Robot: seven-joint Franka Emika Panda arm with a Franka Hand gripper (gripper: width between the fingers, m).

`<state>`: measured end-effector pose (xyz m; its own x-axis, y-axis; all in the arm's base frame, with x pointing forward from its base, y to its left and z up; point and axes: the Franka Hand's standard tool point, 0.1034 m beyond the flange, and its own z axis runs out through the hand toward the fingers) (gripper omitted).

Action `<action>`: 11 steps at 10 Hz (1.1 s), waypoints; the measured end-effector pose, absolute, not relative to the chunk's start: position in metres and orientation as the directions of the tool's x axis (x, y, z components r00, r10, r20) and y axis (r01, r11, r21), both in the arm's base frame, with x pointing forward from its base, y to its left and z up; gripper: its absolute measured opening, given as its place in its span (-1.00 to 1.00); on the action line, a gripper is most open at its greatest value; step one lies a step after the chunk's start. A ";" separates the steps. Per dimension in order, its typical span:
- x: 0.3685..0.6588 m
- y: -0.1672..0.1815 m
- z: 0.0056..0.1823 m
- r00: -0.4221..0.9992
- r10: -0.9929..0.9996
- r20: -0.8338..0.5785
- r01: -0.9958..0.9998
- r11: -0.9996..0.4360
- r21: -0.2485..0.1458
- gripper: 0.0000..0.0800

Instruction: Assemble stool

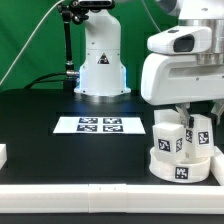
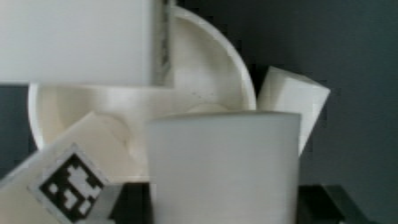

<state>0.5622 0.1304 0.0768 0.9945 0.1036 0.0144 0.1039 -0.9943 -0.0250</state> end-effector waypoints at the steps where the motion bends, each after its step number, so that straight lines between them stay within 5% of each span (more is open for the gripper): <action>1: 0.562 0.132 0.077 0.999 -0.032 0.011 -0.032 -0.999 -0.027 -0.16; 6: 0.559 0.139 0.077 0.779 -0.626 -0.035 -0.627 -0.778 -0.047 -0.16; 11: 0.559 0.139 0.077 0.526 -0.849 -0.046 -0.850 -0.524 -0.053 -0.16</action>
Offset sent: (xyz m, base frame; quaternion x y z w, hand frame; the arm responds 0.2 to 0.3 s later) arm -0.0045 0.0016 -0.0025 0.0254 -0.0312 0.2871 0.9570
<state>0.5589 0.1391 0.0773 0.5261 -0.8492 -0.0464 -0.8502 -0.5238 -0.0533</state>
